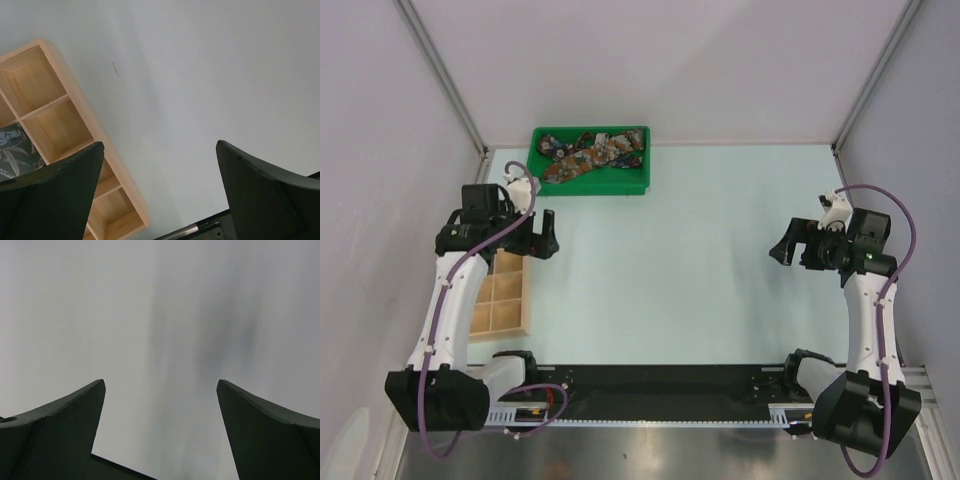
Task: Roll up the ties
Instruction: Pick up the tie from the bin.
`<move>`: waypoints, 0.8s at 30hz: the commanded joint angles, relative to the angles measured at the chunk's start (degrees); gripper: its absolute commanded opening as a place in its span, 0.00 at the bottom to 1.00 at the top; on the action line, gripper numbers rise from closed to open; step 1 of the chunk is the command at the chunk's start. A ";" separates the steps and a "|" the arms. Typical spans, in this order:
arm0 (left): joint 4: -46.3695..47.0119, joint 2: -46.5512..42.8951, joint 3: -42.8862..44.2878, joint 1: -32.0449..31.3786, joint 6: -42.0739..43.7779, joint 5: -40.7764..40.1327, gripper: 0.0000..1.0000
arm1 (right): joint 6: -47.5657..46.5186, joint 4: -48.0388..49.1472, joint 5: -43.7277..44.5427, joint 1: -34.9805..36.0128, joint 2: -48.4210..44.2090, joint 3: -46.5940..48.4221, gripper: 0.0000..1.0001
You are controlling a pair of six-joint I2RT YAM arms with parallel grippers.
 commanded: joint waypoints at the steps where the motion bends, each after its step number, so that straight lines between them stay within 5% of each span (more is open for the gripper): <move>1: 1.94 3.21 5.54 -0.22 -0.79 -1.23 0.99 | -1.67 1.84 -1.65 -1.90 -2.49 -0.05 1.00; 10: 2.73 18.66 21.53 -4.43 -2.01 -4.65 1.00 | -2.64 1.32 -2.80 -2.96 -1.88 0.30 1.00; 24: 3.96 61.47 72.86 -13.23 -4.92 -12.29 0.92 | -2.90 1.05 -2.89 -3.75 -1.35 0.47 1.00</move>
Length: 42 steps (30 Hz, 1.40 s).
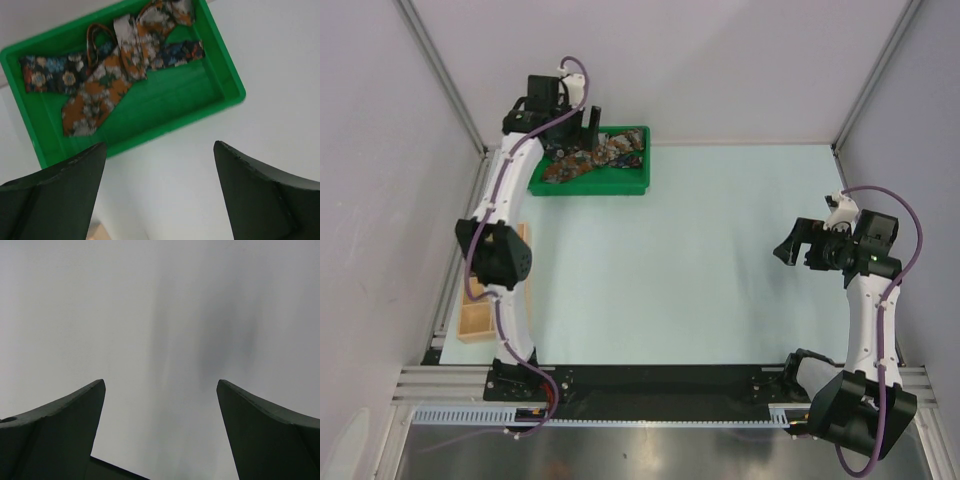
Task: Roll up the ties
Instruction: Pick up the tie from the bin.
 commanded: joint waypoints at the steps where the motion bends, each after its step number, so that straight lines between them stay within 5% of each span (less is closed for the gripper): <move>1: 3.21 9.55 12.52 -2.58 -0.81 -4.78 0.91 | -1.39 1.07 -0.74 -0.56 -0.76 0.41 1.00; 16: 15.27 26.61 14.56 -3.38 3.24 -8.04 0.87 | -0.95 1.25 -0.13 -0.91 0.12 0.58 1.00; 42: 25.55 35.67 16.76 -2.85 11.75 -14.63 0.74 | -0.16 1.34 1.36 -2.84 0.82 0.67 1.00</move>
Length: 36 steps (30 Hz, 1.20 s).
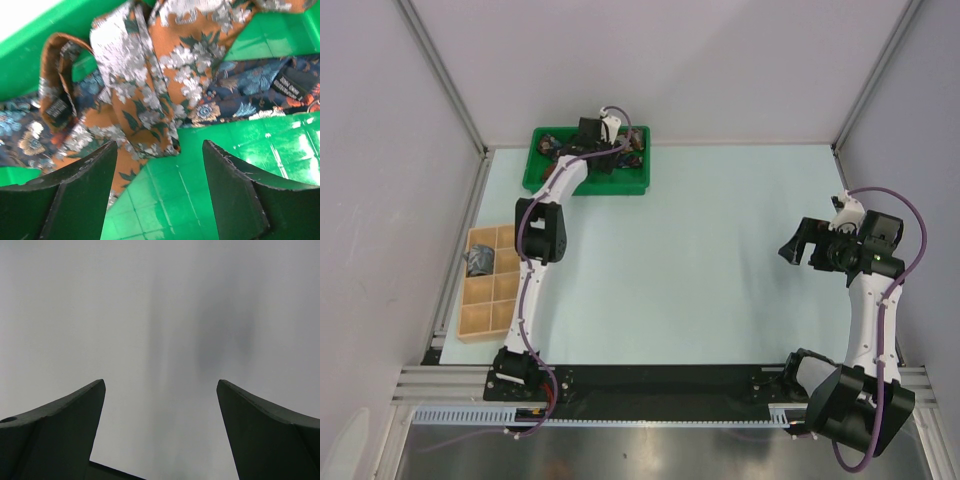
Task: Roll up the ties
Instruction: Pick up the tie from the bin.
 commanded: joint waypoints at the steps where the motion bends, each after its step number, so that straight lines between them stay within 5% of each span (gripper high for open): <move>1: 3.41 0.15 3.29 0.34 3.43 -1.41 0.72 | -0.21 1.32 0.38 -0.66 -0.03 0.67 1.00; 5: 3.41 0.59 3.29 0.34 5.98 -2.46 0.63 | -0.21 1.23 0.29 -1.01 0.05 0.67 1.00; 21: 0.08 2.00 -0.66 -0.63 21.09 -4.57 0.64 | -0.38 1.14 0.03 -1.71 0.84 0.85 1.00; 27: 2.00 2.88 -0.57 -1.51 24.62 -5.80 0.37 | -0.38 1.14 0.03 -2.33 1.02 0.94 1.00; 30: 2.62 1.39 -0.75 -1.42 24.97 -6.50 0.01 | -0.47 1.14 -0.06 -2.68 1.02 0.94 1.00; 36: 5.96 -9.66 -6.19 -1.33 24.97 -6.60 0.00 | -0.73 0.96 -0.50 -2.77 0.14 0.85 1.00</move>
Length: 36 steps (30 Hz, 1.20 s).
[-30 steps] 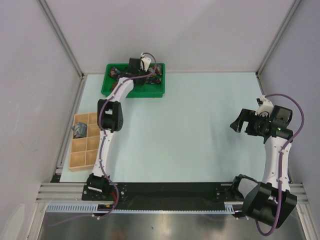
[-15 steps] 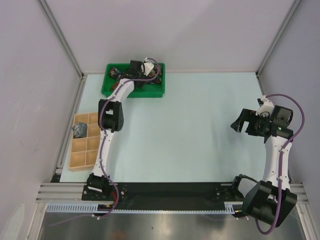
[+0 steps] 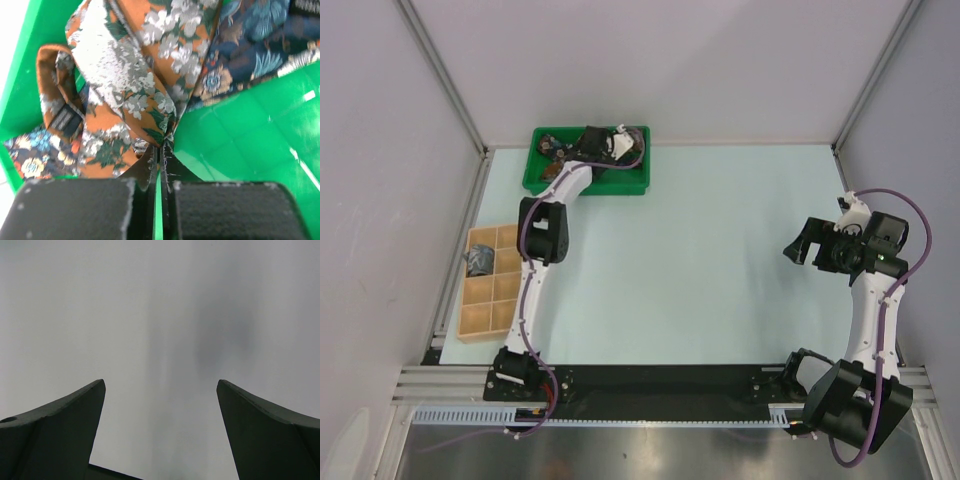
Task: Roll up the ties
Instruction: Pick up the tie from the bin.
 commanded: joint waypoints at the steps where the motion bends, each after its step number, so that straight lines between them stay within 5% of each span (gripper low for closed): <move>1: 3.08 -11.87 -2.85 -0.02 1.08 -0.76 0.00 | -0.82 1.07 -0.78 -0.43 -0.69 0.85 1.00; 24: -6.24 -47.11 1.89 -6.25 2.75 -0.32 0.00 | -0.38 9.86 -13.26 -0.17 -3.24 9.19 1.00; 36: -10.02 -60.04 -0.39 -26.62 3.19 -4.53 0.00 | 10.66 25.66 -25.56 2.38 -7.27 20.45 1.00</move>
